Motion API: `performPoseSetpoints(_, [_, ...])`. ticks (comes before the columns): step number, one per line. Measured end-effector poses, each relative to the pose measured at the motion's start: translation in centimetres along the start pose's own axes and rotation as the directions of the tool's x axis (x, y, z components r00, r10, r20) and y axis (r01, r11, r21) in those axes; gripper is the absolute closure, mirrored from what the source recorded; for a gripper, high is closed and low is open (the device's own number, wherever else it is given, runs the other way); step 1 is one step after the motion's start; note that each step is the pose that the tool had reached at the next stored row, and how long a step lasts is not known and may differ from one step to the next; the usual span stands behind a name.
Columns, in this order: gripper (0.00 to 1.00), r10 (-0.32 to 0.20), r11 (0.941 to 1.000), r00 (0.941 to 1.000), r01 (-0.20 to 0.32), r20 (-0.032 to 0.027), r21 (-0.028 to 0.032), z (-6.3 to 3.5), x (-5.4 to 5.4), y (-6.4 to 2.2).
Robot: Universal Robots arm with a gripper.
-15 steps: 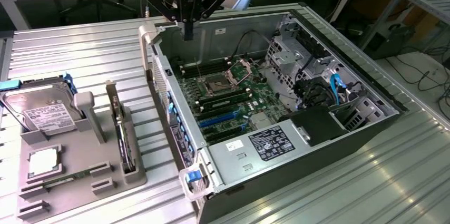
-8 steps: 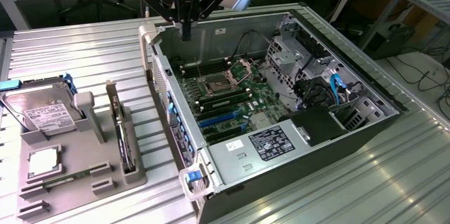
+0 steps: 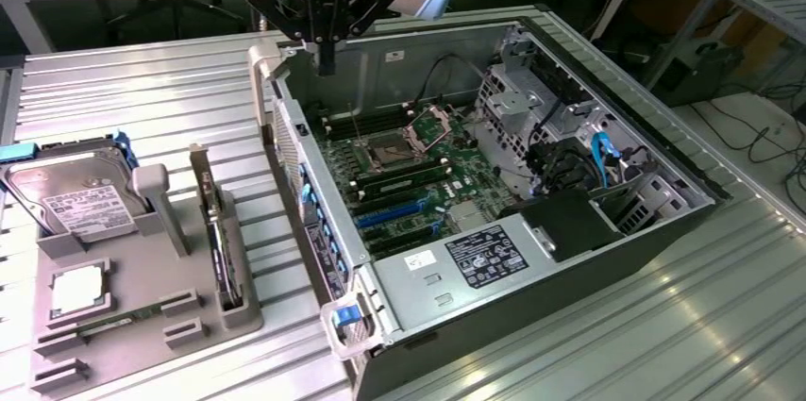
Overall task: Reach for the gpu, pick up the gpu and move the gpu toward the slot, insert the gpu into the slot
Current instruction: 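Reach for the gpu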
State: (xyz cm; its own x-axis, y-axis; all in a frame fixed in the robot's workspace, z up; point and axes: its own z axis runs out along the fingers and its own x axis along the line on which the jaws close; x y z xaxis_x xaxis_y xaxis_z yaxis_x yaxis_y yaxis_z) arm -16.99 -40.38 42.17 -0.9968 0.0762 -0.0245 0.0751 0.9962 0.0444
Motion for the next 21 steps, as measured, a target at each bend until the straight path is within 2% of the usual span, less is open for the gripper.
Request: performPoseSetpoints(21, [0.89, 0.0, 1.0, 1.0, 0.0, 0.0, 0.0, -0.06, 1.5, -0.51])
